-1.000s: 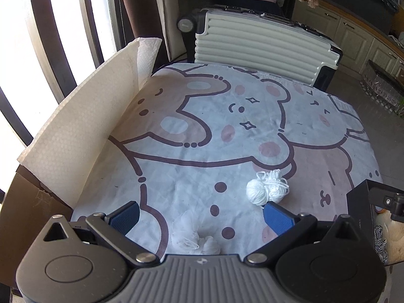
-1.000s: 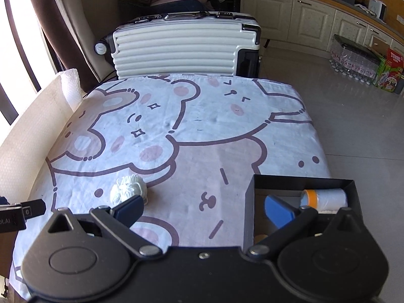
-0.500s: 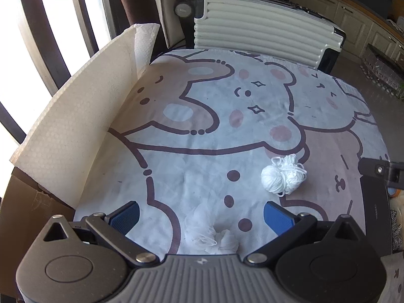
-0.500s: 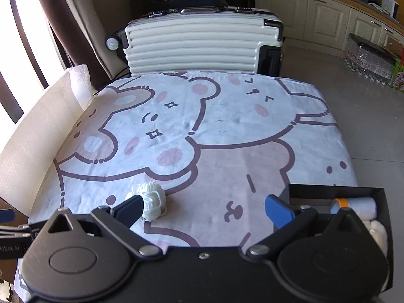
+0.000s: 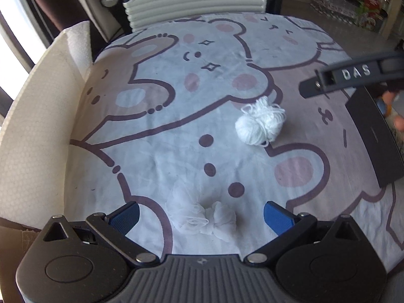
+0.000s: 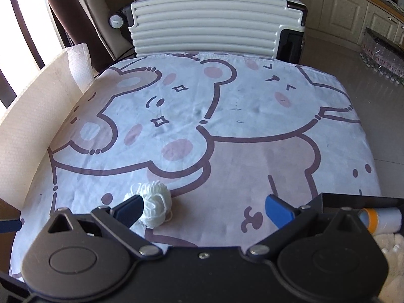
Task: Organize objects
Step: 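Close the right gripper on the white yarn ball while the left gripper lowers over the tissue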
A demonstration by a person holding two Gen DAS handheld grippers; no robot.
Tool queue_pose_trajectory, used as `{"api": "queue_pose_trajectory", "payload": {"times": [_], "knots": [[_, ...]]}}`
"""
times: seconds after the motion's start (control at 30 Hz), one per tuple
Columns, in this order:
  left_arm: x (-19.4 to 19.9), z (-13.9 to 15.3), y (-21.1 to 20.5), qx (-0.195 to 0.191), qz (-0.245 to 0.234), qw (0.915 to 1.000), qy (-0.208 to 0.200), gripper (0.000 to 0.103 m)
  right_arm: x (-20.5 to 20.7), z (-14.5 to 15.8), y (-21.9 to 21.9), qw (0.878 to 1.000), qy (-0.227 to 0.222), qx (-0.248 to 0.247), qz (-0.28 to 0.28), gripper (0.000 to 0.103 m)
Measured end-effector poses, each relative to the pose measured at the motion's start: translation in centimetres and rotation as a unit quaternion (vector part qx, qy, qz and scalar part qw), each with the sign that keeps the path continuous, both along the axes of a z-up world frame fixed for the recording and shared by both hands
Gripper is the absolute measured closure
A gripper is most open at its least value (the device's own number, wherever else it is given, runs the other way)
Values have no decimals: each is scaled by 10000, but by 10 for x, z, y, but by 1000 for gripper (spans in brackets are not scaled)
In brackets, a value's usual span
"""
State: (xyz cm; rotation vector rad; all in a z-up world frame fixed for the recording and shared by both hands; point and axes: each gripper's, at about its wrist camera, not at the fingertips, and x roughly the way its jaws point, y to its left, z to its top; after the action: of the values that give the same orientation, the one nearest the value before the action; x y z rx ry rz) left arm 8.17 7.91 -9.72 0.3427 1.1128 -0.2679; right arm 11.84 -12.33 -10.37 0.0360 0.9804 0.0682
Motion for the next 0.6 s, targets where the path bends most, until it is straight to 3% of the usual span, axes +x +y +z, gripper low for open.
{"api": "queue_pose_trajectory", "payload": {"times": [0.2,0.4,0.6], "knots": [[-2,-17,-5,229,-365,9984,370,0,13,-10,5,9993,194,329,-39,0],[4,-29,-1,339,-280,9974,571,1,25,-22,28,9971,457,579,186,5],[14,-36,1,176,-80,9968,779,2,32,-36,51,9946,737,564,467,6]]}}
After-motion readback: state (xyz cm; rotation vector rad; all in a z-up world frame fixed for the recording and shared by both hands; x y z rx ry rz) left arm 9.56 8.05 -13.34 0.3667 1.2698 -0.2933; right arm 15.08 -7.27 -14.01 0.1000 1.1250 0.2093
